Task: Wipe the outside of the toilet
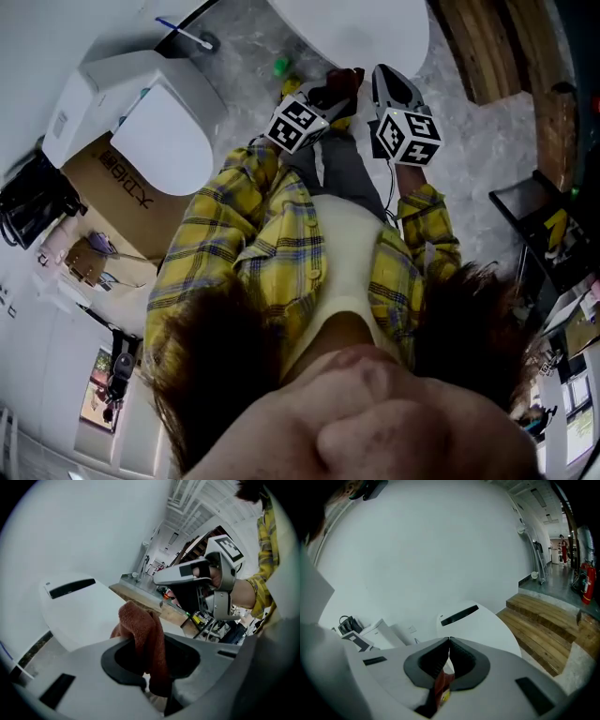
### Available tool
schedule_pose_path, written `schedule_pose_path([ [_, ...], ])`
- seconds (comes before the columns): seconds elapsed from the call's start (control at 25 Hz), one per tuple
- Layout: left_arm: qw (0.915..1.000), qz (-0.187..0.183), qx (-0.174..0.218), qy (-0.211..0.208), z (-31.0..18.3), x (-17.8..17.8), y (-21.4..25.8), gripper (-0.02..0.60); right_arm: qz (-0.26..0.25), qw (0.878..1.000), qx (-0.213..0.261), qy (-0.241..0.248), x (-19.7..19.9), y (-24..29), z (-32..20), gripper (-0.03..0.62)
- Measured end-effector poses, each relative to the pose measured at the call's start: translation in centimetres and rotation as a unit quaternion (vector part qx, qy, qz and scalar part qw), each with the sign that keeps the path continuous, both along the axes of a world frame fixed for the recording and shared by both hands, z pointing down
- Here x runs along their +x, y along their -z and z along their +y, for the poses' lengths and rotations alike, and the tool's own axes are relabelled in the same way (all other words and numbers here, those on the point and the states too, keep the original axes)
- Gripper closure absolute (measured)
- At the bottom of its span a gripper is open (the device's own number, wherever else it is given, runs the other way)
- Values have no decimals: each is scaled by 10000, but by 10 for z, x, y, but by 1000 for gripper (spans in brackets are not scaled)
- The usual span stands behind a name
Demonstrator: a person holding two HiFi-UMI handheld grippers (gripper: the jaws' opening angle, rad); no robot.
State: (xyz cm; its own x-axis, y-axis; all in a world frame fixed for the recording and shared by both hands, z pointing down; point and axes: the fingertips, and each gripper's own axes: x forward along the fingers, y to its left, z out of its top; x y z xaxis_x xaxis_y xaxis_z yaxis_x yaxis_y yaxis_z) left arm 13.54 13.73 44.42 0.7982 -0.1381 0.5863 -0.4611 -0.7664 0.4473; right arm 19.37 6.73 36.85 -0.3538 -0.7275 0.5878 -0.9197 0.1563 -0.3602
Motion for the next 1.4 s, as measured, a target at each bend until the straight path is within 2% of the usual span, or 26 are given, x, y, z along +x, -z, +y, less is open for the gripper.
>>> schedule_pose_path([
  [0.28, 9980, 166, 426, 432, -35, -23, 55, 485, 7, 9998, 174, 31, -1, 28, 0, 568],
  [0.64, 9881, 354, 1149, 959, -75, -42, 123, 485, -127, 9989, 443, -83, -12, 56, -4, 569],
  [0.92, 9779, 189, 1683, 1222, -90, -55, 161, 485, -128, 9982, 590, -45, -14, 72, -2, 568],
  [1.2, 9746, 43, 1645, 1517, -95, -71, 170, 485, -142, 9980, 574, -225, -7, 79, -1, 569],
  [1.4, 9764, 40, 1405, 1642, -99, -80, 167, 485, -105, 9981, 576, -171, -9, 82, -3, 569],
])
